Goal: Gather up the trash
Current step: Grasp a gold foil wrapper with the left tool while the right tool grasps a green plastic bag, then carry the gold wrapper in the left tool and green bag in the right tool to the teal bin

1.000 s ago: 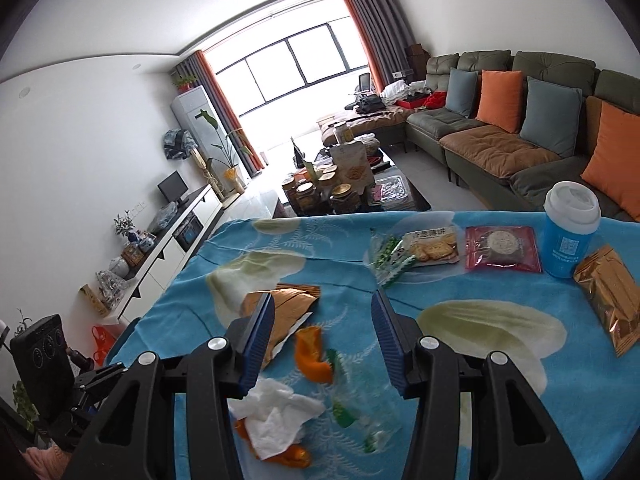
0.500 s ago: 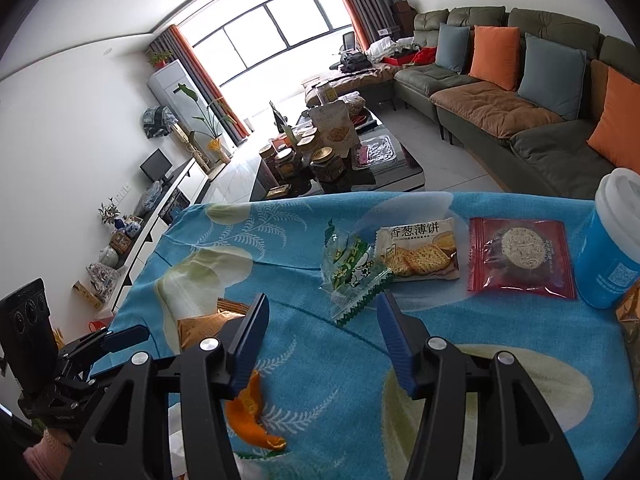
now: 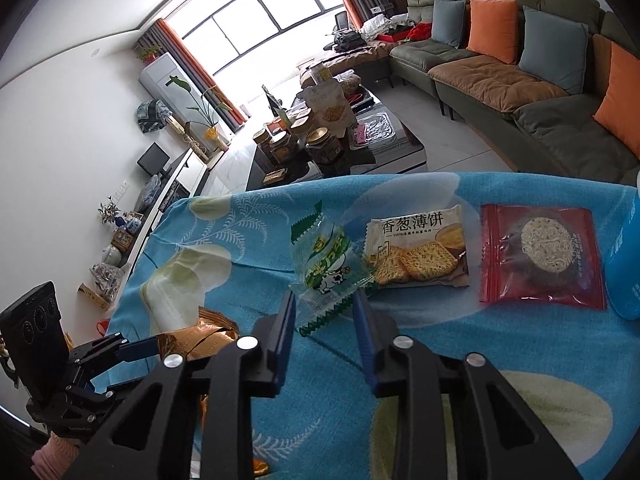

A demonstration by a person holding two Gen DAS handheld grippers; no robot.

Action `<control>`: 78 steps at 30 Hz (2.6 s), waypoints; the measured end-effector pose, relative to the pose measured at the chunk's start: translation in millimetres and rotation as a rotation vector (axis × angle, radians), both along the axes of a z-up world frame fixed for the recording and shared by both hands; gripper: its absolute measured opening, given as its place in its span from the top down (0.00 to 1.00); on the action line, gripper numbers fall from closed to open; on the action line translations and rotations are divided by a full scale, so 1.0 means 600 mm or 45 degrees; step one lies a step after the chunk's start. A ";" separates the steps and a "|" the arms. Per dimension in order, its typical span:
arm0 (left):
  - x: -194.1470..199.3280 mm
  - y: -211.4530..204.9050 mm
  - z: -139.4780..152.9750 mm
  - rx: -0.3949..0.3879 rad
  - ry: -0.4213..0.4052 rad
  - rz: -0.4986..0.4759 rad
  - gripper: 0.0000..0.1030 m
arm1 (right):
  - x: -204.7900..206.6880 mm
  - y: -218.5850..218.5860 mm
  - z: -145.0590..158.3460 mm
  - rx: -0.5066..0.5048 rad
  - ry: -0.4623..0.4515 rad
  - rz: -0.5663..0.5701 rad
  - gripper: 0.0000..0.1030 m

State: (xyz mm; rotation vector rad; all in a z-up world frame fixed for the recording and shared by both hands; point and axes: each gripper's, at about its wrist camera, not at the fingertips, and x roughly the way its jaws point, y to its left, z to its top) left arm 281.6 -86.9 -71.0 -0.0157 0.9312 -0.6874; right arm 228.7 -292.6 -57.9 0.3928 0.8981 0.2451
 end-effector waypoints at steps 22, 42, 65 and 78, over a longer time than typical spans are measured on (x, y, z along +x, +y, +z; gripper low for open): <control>0.001 -0.002 0.020 -0.031 -0.030 0.014 0.46 | 0.009 0.020 0.045 -0.147 -0.117 0.023 0.68; -0.007 -0.024 0.003 -0.053 0.015 -0.038 0.90 | -0.005 0.061 0.060 -0.241 -0.171 0.137 0.94; -0.189 0.187 0.080 -0.159 -0.156 0.151 0.94 | -0.150 0.176 0.147 -0.119 -0.394 0.340 0.94; -0.297 0.314 0.085 -0.179 -0.202 0.277 0.94 | -0.204 0.290 0.124 -0.065 -0.395 0.469 0.94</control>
